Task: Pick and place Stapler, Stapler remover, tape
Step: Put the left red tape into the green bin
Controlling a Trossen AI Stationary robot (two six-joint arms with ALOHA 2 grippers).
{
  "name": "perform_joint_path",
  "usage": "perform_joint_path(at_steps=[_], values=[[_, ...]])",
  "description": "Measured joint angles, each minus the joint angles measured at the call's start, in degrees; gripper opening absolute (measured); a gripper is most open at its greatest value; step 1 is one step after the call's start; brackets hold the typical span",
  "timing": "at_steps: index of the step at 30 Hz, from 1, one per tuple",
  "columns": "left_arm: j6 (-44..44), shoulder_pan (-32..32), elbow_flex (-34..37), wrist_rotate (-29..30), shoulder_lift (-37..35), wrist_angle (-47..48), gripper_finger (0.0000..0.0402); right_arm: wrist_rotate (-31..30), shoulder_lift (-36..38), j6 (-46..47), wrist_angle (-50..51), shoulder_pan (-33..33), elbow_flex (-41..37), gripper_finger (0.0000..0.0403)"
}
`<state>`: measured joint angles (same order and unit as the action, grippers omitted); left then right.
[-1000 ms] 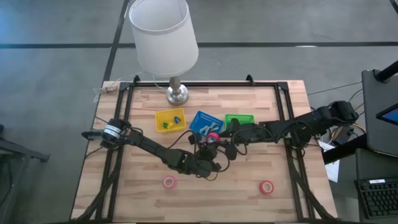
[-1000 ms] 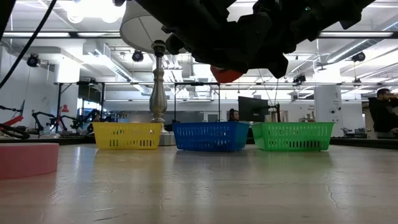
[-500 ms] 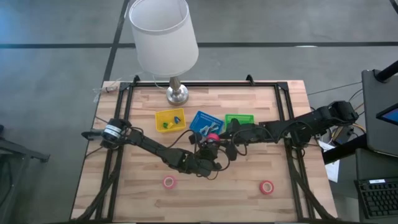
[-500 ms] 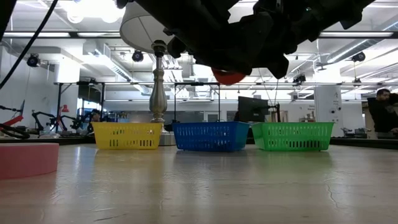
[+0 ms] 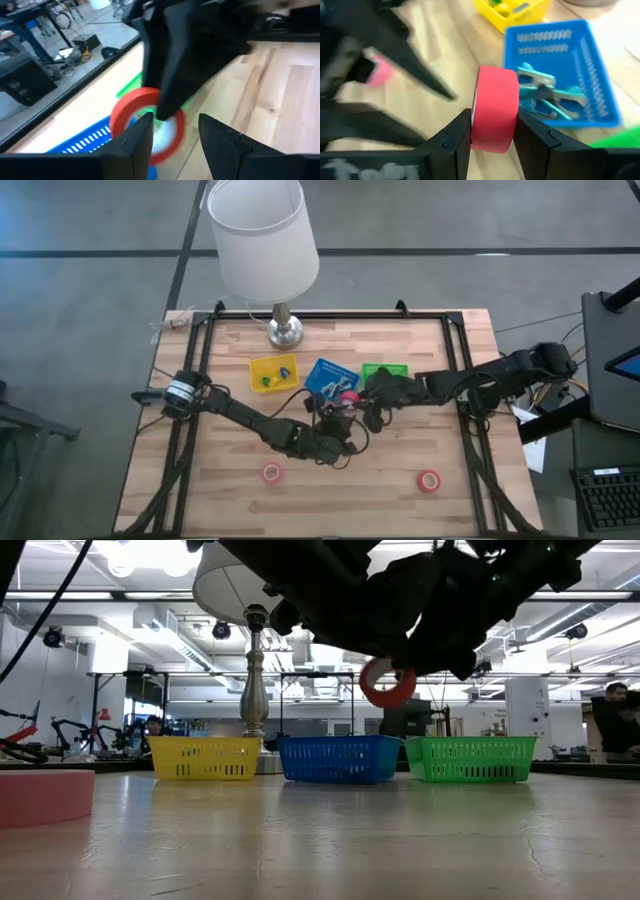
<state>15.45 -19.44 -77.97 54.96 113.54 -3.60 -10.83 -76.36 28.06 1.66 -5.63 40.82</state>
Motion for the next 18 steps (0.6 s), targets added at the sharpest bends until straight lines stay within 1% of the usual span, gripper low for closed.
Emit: perform_joint_path(at_steps=[5, 11, 15, 18], values=[[1.9, 0.0, 0.5, -1.4, 0.0, 0.7, 0.0159, -3.9, 1.6, 0.7, 6.7, 1.3, 0.0, 0.0118], [4.0, 0.0, 0.5, -1.5, 0.0, 2.2, 0.0159, -10.7, 5.3, 3.0, 16.6, 1.6, 0.0, 0.0120], [4.1, 0.0, 0.5, -1.5, 0.0, 2.4, 0.0157, -14.7, 8.6, 6.0, 23.2, 1.6, 0.0, 0.0125], [4.1, 0.0, 0.5, -1.5, 0.0, 2.6, 0.0156, -17.7, 10.1, 9.9, 26.8, 1.6, -0.6, 0.0121]])
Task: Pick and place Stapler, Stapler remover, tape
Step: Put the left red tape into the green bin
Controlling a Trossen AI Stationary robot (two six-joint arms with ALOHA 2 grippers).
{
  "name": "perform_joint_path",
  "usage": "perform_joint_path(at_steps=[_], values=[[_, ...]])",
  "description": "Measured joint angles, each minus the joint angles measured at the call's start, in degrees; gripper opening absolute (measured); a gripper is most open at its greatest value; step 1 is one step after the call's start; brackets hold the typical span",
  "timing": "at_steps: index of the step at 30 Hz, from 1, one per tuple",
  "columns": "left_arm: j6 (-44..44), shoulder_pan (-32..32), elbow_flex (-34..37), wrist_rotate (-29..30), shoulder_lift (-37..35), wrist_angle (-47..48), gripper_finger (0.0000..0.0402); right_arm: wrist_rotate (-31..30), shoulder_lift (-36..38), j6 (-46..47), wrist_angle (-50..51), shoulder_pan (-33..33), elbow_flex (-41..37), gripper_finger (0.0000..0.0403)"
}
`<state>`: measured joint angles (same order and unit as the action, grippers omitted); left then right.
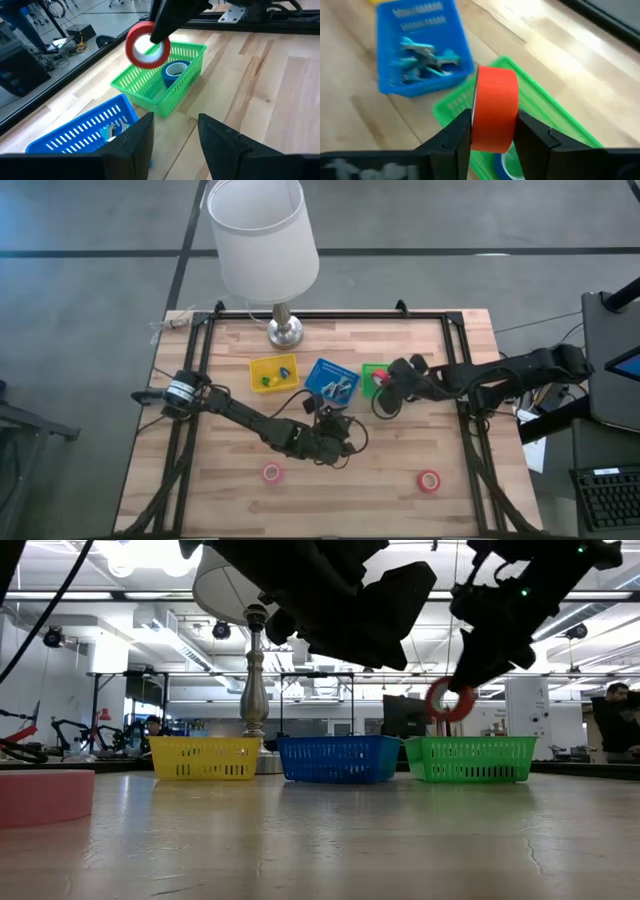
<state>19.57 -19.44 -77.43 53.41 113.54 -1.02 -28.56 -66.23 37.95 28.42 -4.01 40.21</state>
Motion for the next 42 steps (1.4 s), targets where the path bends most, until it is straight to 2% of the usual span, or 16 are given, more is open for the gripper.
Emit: perform_joint_path(at_steps=[7, 16, 21, 39, 42], values=[[0.1, 0.0, 0.0, 0.0, 0.0, 0.0, 0.0156, 3.1, -0.5, 2.6, -2.5, 2.2, -3.5, 0.0117], [0.1, 0.0, 0.0, 0.0, 0.0, 0.0, 0.0156, 13.4, -1.9, 1.0, -13.5, 8.9, -9.0, 0.0118], [0.1, 0.0, 0.0, -0.9, 0.0, 0.1, 0.0156, 21.2, -1.9, -2.3, -23.6, 11.6, -13.1, 0.0126], [0.2, 0.0, 0.0, -1.4, 0.0, 0.2, 0.0156, 21.5, -1.9, -1.1, -23.4, 13.1, -16.1, 0.0147], [0.2, 0.0, 0.0, -1.4, 0.0, 0.2, 0.0156, 19.6, -1.9, -1.1, -22.2, 13.1, -16.1, 0.0151]])
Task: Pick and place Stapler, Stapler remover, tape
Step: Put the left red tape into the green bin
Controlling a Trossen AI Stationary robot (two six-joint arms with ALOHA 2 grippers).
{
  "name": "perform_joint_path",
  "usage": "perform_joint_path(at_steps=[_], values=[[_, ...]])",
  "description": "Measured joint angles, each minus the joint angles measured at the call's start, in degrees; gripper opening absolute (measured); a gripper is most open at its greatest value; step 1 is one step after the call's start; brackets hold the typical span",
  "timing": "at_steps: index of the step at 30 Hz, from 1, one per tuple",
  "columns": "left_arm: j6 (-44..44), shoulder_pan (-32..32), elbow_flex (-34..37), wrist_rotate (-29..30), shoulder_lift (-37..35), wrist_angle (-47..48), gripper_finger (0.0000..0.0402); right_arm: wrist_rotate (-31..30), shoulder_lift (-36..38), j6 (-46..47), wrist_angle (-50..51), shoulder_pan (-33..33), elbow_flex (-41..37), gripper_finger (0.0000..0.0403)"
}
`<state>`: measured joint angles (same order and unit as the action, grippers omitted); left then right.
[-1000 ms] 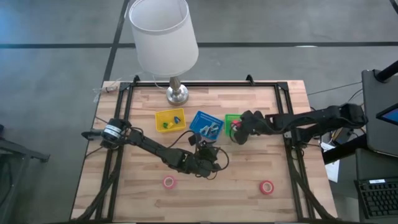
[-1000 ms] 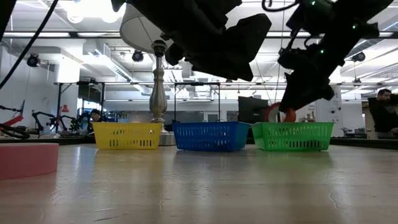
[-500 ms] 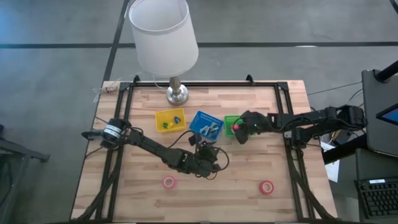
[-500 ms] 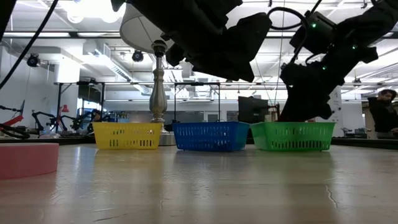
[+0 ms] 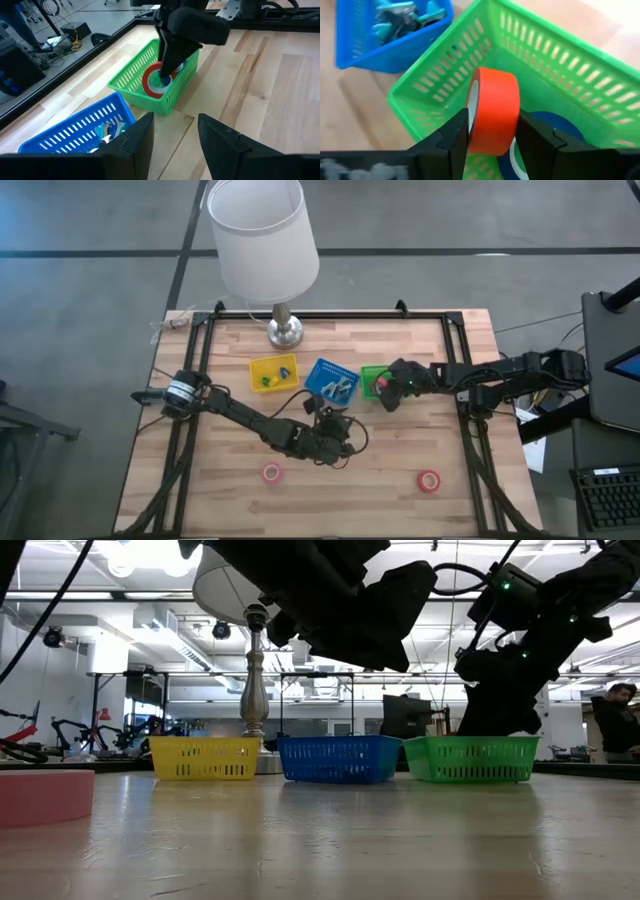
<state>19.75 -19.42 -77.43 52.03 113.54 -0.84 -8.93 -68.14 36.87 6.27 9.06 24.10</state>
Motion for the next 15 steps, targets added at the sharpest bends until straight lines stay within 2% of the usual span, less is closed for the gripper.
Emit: perform_joint_path(at_steps=[3, 6, 15], values=[[0.0, 0.0, 0.0, 0.0, 0.0, 0.0, 0.0156, -3.1, 0.0, -0.6, 0.4, 0.2, 0.0, 0.0153], [0.0, 0.0, 0.0, 0.0, 0.0, 0.0, 0.0156, -3.5, 0.1, -1.8, 0.4, 0.6, 0.0, 0.0152], [0.0, 0.0, 0.0, 0.0, 0.0, 0.0, 0.0156, -0.2, 0.1, -3.0, 0.2, 1.4, 0.6, 0.0127]])
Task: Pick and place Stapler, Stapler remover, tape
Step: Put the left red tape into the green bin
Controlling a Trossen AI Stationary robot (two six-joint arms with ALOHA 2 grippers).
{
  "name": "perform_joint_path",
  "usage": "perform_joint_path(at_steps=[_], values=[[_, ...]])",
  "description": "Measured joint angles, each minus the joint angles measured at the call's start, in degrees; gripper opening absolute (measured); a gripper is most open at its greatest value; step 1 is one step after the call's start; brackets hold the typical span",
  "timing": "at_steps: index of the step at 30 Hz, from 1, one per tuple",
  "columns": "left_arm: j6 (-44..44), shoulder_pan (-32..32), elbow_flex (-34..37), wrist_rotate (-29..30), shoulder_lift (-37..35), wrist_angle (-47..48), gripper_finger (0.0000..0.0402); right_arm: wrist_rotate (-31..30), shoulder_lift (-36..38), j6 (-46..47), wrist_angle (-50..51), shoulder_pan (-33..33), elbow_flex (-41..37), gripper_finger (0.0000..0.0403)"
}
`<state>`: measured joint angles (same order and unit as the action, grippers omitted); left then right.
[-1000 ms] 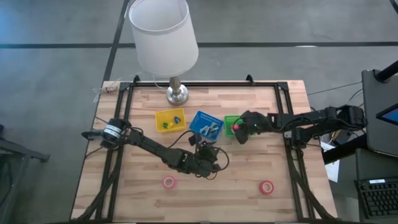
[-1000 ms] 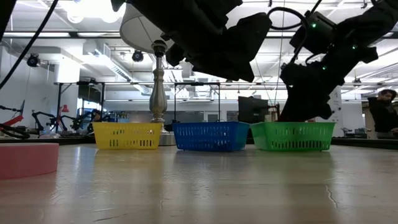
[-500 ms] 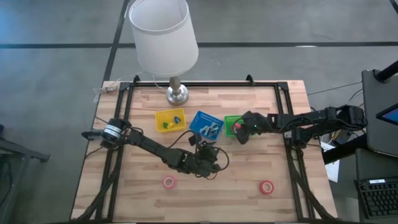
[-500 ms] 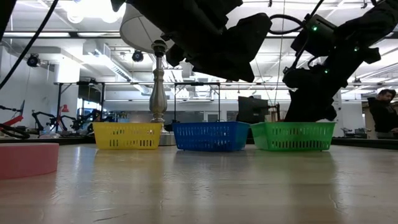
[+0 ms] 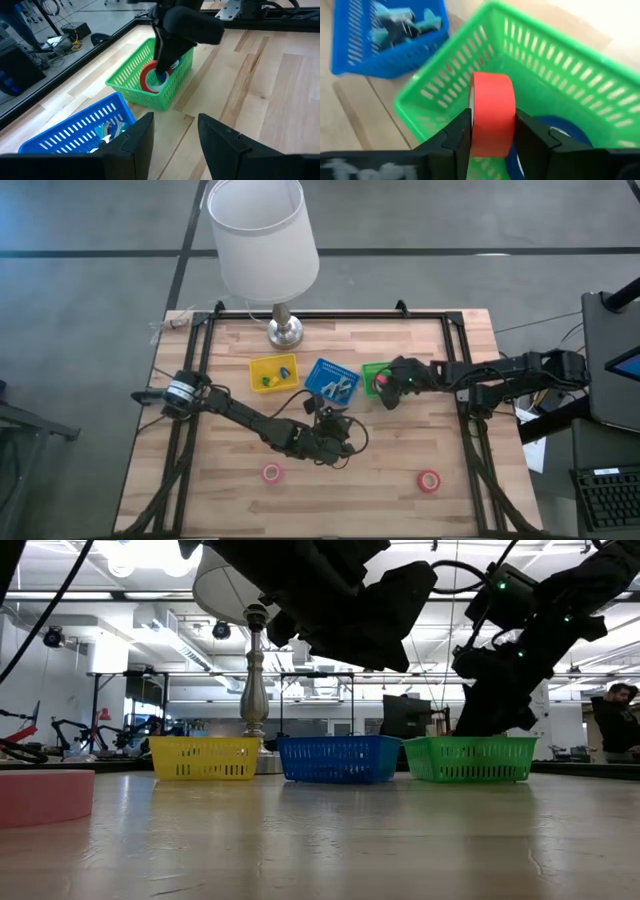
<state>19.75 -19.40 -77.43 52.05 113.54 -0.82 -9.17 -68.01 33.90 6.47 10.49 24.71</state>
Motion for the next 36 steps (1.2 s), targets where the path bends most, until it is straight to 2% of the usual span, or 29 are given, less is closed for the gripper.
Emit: perform_joint_path(at_steps=[7, 12, 21, 27, 36], values=[[0.0, 0.0, 0.0, -0.5, 0.0, 0.0, 0.0156, 1.8, 0.0, -0.6, -4.2, 0.1, 0.2, 0.0107], [0.0, 0.0, 0.0, -0.6, 0.0, 0.0, 0.0156, 6.4, -0.3, -0.7, -4.1, 0.0, 0.0, 0.0121], [0.0, 0.2, 0.0, -0.6, 0.0, 0.0, 0.0156, 6.1, -0.3, -2.8, -3.9, 0.0, -0.6, 0.0133], [0.0, 0.3, 0.0, -0.6, 0.0, 0.0, 0.0156, -0.3, -0.3, -3.4, -3.6, 0.0, -0.6, 0.0145], [0.0, 0.3, 0.0, -1.3, 0.0, 0.0, 0.0156, -2.7, -0.3, -8.3, -3.3, 0.0, -0.6, 0.0166]])
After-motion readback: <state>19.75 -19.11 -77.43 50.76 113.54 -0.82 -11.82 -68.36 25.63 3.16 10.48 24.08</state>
